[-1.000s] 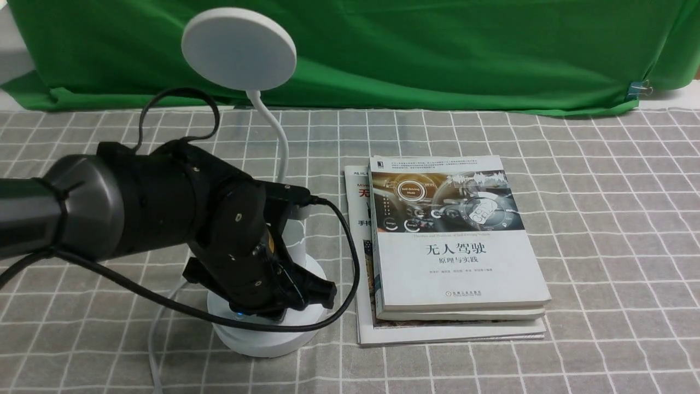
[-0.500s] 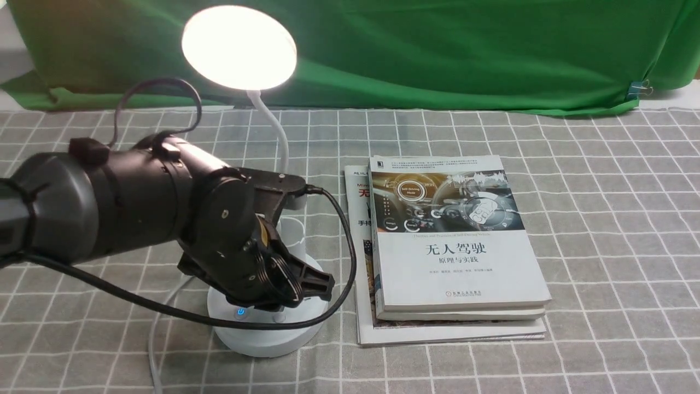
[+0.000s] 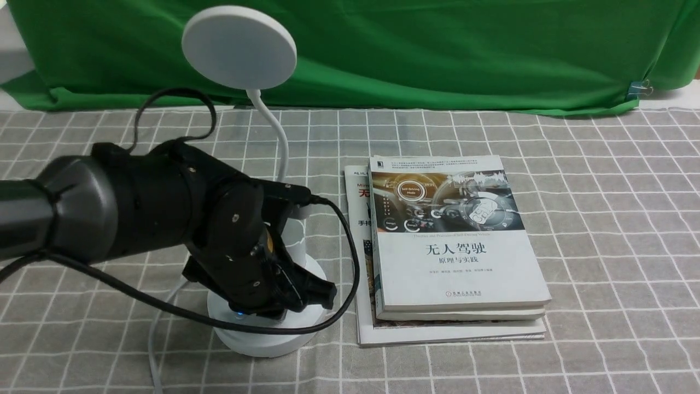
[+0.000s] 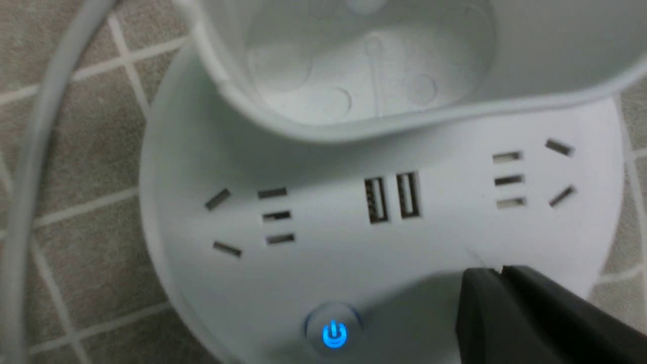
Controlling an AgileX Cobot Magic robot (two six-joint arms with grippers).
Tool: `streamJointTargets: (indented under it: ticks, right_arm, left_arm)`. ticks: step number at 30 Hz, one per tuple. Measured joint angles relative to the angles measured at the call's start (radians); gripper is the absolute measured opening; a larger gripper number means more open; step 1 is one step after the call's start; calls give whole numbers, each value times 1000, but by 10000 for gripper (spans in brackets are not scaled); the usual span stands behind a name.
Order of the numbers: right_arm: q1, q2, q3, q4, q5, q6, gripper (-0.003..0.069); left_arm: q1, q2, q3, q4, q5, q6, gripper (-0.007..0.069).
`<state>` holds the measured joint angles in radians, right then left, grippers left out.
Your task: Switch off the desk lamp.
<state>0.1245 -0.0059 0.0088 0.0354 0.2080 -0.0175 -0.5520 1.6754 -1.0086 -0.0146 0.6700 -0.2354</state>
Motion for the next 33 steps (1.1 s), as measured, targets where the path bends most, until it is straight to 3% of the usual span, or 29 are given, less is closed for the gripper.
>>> streamJointTargets:
  ticks: [7,12,16,23,33]
  right_arm:
    - [0,0,0,0,0,0,36]
    - [0,0,0,0,0,0,36]
    - [0,0,0,0,0,0,36]
    - [0,0,0,0,0,0,36]
    - [0,0,0,0,0,0,36]
  left_arm:
    - [0,-134,12,0,19,3,1]
    - [0,-337,162,-6,-62,10,1]
    - [0,-527,296,-2,-174,13,1]
    - [0,-880,625,7,-560,13,1]
    - [0,-963,756,33,-670,29,1]
